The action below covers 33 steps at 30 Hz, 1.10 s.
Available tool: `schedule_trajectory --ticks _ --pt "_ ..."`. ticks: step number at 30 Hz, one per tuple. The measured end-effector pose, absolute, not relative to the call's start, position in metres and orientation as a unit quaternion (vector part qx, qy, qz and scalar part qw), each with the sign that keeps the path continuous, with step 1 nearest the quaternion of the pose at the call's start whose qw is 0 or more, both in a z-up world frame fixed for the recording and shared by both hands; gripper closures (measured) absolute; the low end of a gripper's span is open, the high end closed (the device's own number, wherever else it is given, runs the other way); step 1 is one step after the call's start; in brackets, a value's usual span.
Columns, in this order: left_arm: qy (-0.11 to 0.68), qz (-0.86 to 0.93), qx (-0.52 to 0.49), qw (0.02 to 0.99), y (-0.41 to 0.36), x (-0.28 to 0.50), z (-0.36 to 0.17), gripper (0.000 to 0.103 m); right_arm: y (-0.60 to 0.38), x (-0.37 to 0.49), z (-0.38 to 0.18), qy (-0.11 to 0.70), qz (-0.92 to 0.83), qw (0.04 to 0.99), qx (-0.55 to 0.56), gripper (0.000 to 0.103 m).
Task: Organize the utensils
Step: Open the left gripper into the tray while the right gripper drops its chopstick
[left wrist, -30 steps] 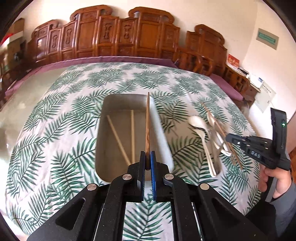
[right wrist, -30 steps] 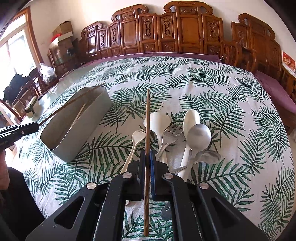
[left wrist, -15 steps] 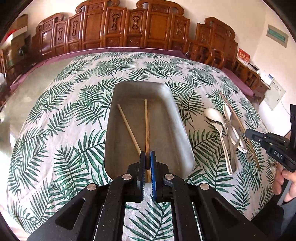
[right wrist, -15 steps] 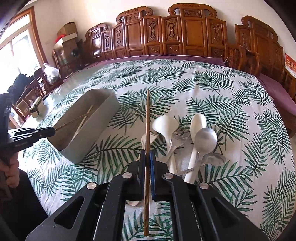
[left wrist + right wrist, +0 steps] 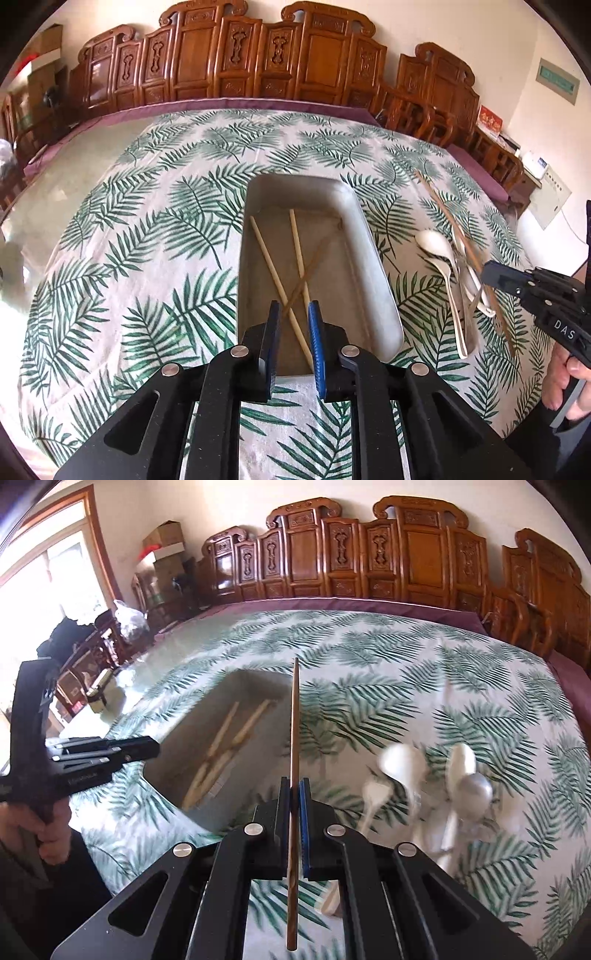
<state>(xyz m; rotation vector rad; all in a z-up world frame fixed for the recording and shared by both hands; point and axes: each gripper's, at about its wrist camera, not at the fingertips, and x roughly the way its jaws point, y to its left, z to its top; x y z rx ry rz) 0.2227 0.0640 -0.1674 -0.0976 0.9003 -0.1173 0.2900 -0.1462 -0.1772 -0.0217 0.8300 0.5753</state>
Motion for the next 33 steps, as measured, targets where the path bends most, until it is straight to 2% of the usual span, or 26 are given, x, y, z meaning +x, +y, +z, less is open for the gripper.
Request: schedule_trajectory --ticks 6,10,12,15,21,33 --pt "0.418 -0.044 -0.054 0.906 0.081 0.222 -0.156 0.07 -0.103 0.306 -0.168 0.394 0.307 0.866 0.017 0.097" --pt "0.417 -0.037 -0.064 0.906 0.092 0.224 -0.155 0.066 -0.074 0.32 -0.169 0.398 0.318 0.86 0.032 0.097" --pt "0.413 -0.029 -0.058 0.908 0.094 0.224 -0.155 0.044 -0.062 0.327 -0.171 0.4 0.318 0.859 0.035 0.097" --pt "0.406 -0.026 -0.059 0.912 0.099 0.224 -0.152 0.039 -0.047 0.337 -0.175 0.402 0.316 0.859 0.037 0.097" --pt "0.4 -0.004 -0.071 0.914 0.116 0.225 -0.15 0.02 -0.026 0.354 -0.192 0.414 0.302 0.858 0.03 0.097" --pt "0.399 0.006 -0.089 0.912 0.127 0.227 -0.149 0.02 -0.022 0.347 -0.217 0.434 0.291 0.852 0.02 0.097"
